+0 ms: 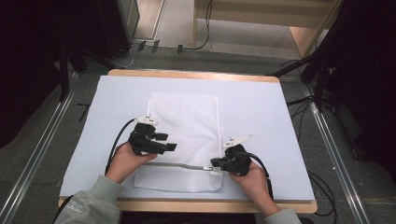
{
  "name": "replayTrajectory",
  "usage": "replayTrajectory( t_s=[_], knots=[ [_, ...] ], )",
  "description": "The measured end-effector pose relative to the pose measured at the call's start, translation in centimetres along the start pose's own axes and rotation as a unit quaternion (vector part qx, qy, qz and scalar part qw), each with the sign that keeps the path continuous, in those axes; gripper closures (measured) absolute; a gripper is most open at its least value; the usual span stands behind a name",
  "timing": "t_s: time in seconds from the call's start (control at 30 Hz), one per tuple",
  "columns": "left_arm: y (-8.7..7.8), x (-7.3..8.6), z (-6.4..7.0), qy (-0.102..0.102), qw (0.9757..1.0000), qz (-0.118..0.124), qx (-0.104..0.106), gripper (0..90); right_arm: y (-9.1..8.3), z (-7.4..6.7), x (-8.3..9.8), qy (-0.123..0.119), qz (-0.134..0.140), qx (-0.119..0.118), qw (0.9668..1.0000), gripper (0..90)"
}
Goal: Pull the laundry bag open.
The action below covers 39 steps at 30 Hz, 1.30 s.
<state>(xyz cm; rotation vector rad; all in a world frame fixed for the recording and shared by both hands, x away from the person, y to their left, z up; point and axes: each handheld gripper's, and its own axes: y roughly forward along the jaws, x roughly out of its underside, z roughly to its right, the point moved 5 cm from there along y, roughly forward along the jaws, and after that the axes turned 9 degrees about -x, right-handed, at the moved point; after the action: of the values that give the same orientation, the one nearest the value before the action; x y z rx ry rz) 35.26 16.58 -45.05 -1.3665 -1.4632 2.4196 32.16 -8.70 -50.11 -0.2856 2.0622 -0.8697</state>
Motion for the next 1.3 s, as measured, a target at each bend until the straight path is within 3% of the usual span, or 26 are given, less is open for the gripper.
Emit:
replayTrajectory(
  t_s=[0.33,0.6,0.77,1.13,1.3],
  knots=[
    [0.9,0.0,2.0,0.015,0.9997,-0.005,0.019,39.1,-0.5,-0.4,1.3,-0.010,-0.009,0.015,0.9998,90.0],
    [2.0,0.1,3.6,0.033,0.9988,-0.016,0.033,41.0,-0.5,-0.6,1.8,-0.045,0.002,0.036,0.9983,90.0],
    [2.8,0.2,4.7,0.035,0.9979,-0.026,0.047,46.4,-0.5,-0.6,1.9,-0.044,0.008,0.036,0.9984,90.0],
    [4.6,0.3,6.9,0.058,0.9933,-0.045,0.089,75.2,-0.5,-0.5,1.9,-0.032,0.014,0.033,0.9988,90.0],
    [5.4,0.2,7.5,0.056,0.9923,-0.050,0.098,82.2,-0.5,-0.5,1.9,-0.033,0.014,0.032,0.9989,90.0]
  ],
)
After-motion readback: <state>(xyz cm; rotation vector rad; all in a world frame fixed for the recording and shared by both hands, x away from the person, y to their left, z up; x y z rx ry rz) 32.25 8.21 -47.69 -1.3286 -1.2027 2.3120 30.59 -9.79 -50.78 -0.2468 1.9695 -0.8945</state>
